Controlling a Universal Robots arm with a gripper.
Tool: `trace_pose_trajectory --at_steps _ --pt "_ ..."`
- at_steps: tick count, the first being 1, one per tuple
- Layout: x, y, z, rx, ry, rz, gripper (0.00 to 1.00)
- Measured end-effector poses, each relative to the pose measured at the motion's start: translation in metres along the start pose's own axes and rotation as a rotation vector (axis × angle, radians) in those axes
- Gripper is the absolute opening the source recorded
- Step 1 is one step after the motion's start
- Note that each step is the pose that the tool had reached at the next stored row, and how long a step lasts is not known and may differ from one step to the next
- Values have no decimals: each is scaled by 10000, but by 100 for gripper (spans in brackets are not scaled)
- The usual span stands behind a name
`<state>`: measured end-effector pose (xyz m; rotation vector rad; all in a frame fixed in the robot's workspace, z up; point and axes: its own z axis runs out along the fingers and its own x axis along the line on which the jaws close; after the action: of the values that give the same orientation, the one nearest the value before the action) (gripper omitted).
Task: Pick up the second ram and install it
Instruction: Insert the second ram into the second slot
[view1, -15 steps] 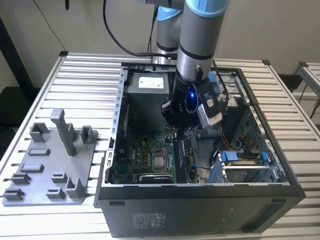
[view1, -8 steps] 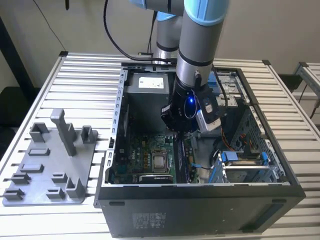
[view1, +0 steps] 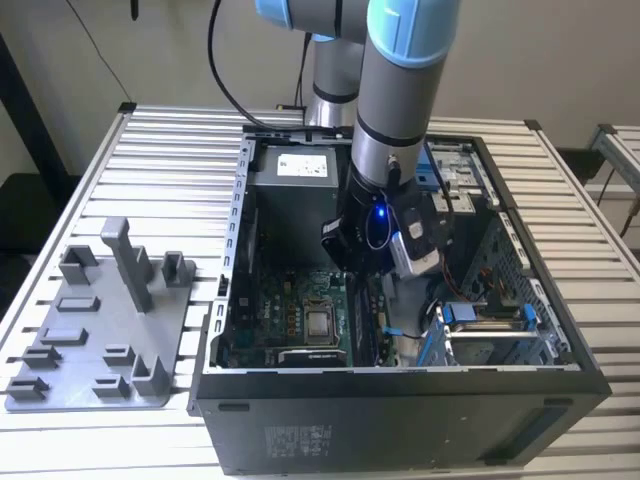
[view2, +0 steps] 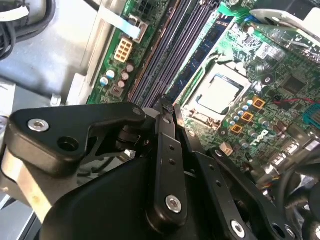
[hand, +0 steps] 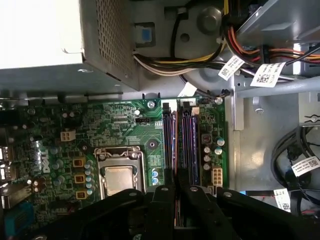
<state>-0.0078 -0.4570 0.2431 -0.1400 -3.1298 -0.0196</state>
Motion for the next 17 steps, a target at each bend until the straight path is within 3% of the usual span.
trace_pose_trajectory --at_steps 11,17 --pt "0 -21 118 -3 -2 113 14" --pt "-2 -33 146 -2 -2 113 14"
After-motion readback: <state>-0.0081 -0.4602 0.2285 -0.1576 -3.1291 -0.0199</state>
